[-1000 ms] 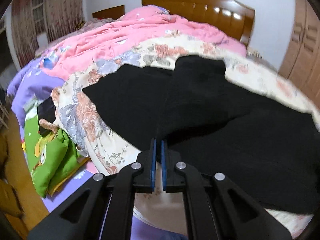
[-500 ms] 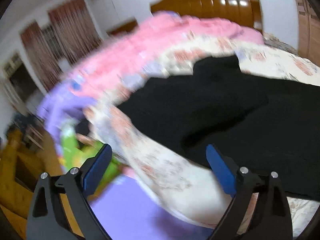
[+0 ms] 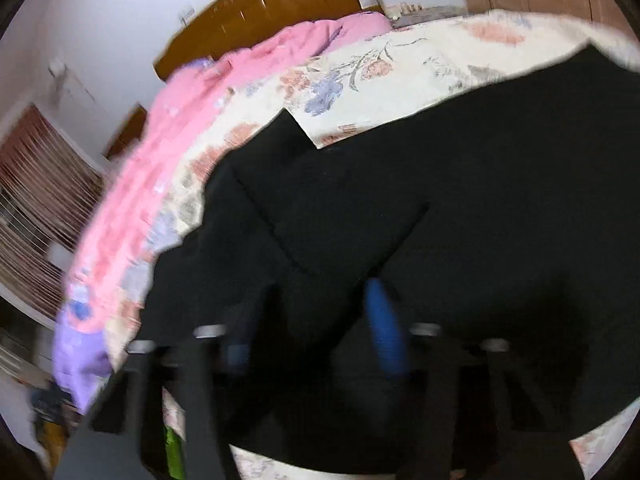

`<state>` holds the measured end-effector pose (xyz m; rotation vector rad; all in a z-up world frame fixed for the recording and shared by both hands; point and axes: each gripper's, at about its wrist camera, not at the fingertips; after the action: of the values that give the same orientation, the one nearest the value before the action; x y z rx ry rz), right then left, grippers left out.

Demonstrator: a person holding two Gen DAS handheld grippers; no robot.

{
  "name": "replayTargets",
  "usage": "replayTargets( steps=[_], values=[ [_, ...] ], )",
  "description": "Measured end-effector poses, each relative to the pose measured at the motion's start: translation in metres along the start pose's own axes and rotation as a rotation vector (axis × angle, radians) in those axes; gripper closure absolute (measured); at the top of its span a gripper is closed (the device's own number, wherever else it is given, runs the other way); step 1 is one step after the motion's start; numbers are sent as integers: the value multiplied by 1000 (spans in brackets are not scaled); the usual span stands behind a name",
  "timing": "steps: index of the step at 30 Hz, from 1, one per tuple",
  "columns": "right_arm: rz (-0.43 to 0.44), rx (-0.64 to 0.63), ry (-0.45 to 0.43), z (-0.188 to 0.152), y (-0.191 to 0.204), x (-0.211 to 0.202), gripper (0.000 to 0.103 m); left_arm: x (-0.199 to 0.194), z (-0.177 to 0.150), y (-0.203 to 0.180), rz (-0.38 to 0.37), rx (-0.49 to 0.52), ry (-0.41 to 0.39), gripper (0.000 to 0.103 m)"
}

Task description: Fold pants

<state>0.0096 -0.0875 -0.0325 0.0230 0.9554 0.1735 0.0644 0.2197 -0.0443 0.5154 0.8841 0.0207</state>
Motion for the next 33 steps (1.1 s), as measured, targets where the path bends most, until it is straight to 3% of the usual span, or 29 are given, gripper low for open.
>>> replayTargets(
  steps=[2,6,9,12,15,16,17,18,22,25,27,28,31,33],
  values=[
    [-2,-3,2,0,0,0,5,-8,-5,28,-68,-165,-59,84],
    [-6,-6,6,1,1,1,4,-20,-37,103,-236,-601,-175,86],
    [-13,-13,10,1,2,2,4,-16,-69,156,-287,-868,-219,86],
    [-14,-13,10,1,2,2,4,-2,-91,192,-253,-1023,-184,84],
    [-17,-16,11,1,2,2,4,17,-115,210,-217,-1095,-111,68],
    [-19,-17,12,1,1,2,4,21,-121,211,-204,-1107,-93,51],
    [-20,-18,13,1,1,2,4,20,-127,214,-195,-1110,-86,42],
    [-21,-19,13,1,1,2,4,21,-131,215,-191,-1109,-78,42],
    [-27,-22,15,1,1,3,4,21,-133,210,-251,-1112,-102,42],
    [-29,-24,16,1,1,4,4,23,-129,206,-255,-1092,-110,43],
    [-28,-23,16,1,1,3,4,30,-123,205,-257,-1086,-93,56],
    [-29,-23,15,1,0,4,4,33,-121,204,-243,-1077,-80,72],
    [-29,-23,15,1,0,4,4,26,-115,204,-223,-1071,-105,83],
    [-29,-24,16,1,1,4,4,8,-107,201,-208,-1035,-147,83]
  ],
)
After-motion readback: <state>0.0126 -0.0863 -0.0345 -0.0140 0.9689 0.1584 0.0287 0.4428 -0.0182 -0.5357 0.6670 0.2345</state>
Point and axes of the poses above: each gripper's, at about its wrist camera, not at the fingertips, and x roughly the way its jaws point, y to its left, z to its top, and after that the axes turned 3 degrees about x, right-handed
